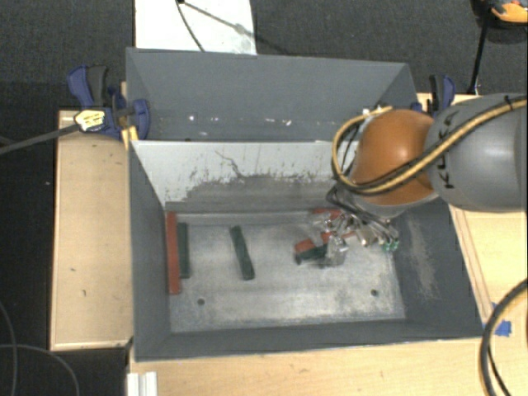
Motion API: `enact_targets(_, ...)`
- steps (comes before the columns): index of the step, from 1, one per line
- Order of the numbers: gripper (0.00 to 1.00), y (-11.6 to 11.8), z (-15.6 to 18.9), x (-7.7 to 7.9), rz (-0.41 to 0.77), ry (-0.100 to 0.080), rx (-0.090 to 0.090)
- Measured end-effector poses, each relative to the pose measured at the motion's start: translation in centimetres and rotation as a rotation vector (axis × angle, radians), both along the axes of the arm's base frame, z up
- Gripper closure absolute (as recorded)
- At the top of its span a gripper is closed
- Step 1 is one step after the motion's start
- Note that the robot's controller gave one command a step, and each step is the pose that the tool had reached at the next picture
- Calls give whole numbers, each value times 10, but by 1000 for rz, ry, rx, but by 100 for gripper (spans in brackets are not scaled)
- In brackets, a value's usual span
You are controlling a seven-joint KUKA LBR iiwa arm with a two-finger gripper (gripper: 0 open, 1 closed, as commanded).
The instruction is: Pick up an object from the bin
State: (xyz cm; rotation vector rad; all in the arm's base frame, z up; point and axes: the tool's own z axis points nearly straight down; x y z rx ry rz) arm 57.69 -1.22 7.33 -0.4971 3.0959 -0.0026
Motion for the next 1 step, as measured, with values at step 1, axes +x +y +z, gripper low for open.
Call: enact_targets(1, 100, 0, 0, 0, 0, 0, 0)
